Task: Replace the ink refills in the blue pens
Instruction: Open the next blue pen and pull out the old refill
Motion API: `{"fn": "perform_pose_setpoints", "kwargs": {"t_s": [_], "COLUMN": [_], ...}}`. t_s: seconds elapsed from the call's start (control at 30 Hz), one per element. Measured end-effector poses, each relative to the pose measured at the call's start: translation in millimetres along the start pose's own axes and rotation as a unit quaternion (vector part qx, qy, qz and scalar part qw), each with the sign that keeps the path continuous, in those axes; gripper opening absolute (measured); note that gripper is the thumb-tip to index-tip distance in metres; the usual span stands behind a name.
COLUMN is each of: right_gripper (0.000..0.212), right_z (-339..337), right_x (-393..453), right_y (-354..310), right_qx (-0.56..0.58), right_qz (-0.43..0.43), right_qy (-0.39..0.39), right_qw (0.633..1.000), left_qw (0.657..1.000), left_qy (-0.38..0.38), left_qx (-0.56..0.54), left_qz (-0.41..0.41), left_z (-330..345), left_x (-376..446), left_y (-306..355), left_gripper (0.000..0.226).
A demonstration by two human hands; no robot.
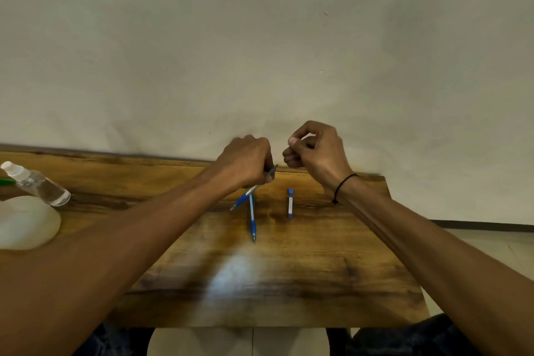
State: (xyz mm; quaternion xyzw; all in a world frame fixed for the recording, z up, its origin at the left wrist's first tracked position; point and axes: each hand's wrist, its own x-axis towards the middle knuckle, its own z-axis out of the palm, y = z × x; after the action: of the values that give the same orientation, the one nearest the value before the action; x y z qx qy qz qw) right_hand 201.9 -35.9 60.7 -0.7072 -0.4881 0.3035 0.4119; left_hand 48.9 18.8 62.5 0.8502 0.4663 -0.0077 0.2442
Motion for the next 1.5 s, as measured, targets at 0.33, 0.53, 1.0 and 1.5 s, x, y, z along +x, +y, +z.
{"fn": "perform_pose_setpoints", "kwargs": {"t_s": [0.33, 0.53, 1.0, 1.5], "right_gripper": [0.009, 0.013, 0.019, 0.014], "right_z": [-14, 1, -12, -10], "right_x": [6, -4, 5, -3], "right_y": [57, 108, 96, 39], "right_qx": [-0.303, -0.407, -0.377, 0.067], "right_qz": [-0.032, -0.014, 0.004, 0.092], "right_qy": [-0.043, -0.123, -0.089, -0.21], "right_qw": [0.951, 0.905, 0.922, 0.971], "left_qw": [0.997, 0.996, 0.998, 1.0], "left_qy": [-0.027, -0.026, -0.023, 0.004], "left_qx": [-0.07, -0.072, -0.056, -0.026], "left_qz": [-0.033, -0.037, -0.02, 0.001], "left_z": [10, 11, 17, 27], "left_x": [-3, -1, -1, 6], "left_y": [-8, -8, -2, 1], "left_gripper": [0.028, 0.031, 0.033, 0.033]}}
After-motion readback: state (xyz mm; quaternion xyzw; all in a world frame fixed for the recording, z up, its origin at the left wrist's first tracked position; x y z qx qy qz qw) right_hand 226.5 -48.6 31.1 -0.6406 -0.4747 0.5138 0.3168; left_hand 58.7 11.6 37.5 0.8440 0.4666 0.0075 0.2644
